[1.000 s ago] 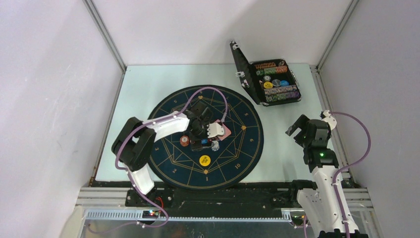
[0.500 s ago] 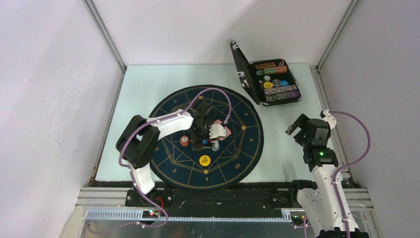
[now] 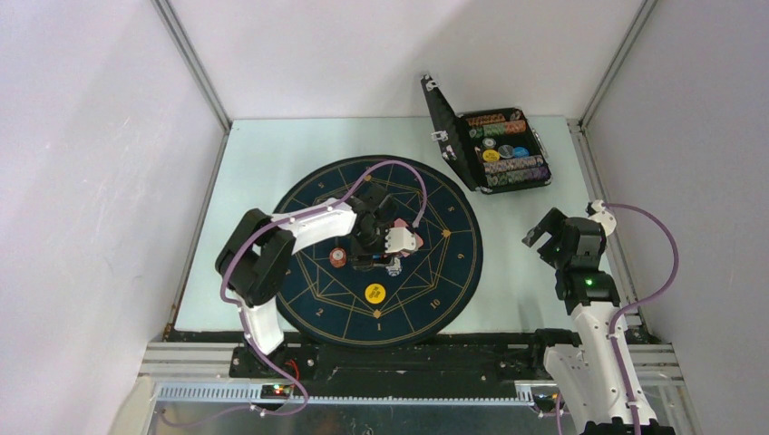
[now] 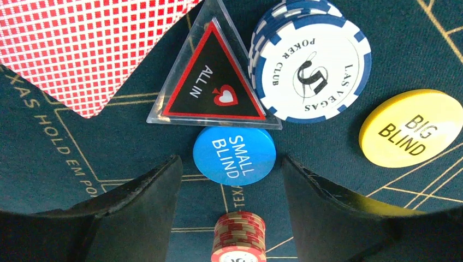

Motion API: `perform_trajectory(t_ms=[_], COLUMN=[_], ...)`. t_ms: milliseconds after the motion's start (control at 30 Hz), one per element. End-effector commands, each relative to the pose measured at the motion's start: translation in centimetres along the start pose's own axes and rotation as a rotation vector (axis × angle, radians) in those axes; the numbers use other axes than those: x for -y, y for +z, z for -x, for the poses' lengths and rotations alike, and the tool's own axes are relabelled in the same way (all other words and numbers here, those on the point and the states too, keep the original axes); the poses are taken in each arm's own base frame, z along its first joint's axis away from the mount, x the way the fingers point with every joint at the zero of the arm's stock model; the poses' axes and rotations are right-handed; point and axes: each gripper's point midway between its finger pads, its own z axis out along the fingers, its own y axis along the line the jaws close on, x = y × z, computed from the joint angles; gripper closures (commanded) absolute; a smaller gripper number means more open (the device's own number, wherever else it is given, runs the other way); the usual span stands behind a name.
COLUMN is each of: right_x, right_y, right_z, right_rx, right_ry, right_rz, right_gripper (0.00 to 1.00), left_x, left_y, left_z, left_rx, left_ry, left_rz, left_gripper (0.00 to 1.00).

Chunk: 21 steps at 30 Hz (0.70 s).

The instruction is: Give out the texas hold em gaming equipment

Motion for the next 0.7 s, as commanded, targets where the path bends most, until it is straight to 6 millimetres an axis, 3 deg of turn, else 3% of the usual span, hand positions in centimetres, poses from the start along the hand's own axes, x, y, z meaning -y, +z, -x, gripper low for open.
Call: perform_trajectory(t_ms=[0,400,533,667], right_x=[-1.5,-1.4,-1.3,-1.2], right_y=[-0.7,-1.2,-1.8,-2.4], right_z=[2.4,2.3,2.3,2.4], right_rx=[0.064,0.067,0.073,0.085], right_ry=[0.013,-0.003,-0.003,-0.003], right_rz=[0.047,0.059,0.062,0.072], right_gripper=[0.0,0.0,0.0,0.0], left_x=[-2.0,-1.8,-1.8,-3.4], left_y=[-0.2,-1.1,-2.5,-5.3], left_z=[1.5,-0.1,-0.2,0.2], left_rx=[0.042,-0.003,0.037,0.125], left_ry=[0.051,0.062,0.049,-0.017], left_rz=[0.062,0.111,0.138,0.196], left_gripper=[0.3,0.6,0.64,0.67])
